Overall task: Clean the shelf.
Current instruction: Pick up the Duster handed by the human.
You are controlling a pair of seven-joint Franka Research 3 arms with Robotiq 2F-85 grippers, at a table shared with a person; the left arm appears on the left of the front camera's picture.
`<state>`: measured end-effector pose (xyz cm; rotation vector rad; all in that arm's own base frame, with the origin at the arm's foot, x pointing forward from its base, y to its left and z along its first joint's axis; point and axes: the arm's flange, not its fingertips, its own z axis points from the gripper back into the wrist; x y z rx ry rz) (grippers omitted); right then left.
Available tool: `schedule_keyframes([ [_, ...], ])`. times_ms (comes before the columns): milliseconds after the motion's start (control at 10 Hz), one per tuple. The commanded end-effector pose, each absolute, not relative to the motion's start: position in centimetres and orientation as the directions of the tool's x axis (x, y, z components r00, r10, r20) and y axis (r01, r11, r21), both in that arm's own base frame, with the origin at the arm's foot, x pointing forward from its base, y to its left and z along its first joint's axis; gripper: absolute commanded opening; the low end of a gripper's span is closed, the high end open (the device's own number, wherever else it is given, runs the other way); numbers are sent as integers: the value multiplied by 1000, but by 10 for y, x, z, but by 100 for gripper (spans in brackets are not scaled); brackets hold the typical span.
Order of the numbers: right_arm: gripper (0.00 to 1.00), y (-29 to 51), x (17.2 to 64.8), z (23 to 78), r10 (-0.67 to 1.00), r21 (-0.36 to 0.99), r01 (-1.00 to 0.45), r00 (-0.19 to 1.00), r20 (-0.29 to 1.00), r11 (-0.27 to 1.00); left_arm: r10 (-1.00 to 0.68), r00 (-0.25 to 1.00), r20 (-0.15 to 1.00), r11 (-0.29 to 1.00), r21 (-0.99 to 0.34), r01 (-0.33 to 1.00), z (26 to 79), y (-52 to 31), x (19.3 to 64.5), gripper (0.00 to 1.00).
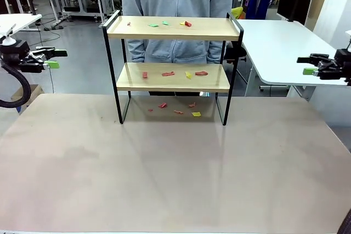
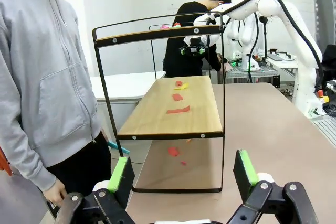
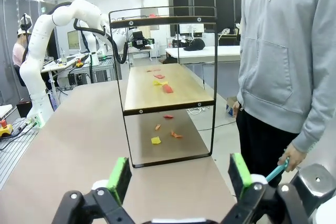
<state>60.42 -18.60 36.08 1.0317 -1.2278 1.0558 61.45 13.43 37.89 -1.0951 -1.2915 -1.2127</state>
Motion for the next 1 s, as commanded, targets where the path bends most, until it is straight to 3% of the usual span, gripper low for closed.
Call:
schedule_keyframes([
  [0, 100, -186, 605, 363, 60, 28, -977, 42, 997, 212, -29, -97, 995, 79, 99, 992, 382, 135, 614, 100],
  [900, 100, -186, 605, 363, 60, 28, -977, 42, 997, 212, -29, -97, 995, 79, 99, 992, 382, 135, 614, 100],
])
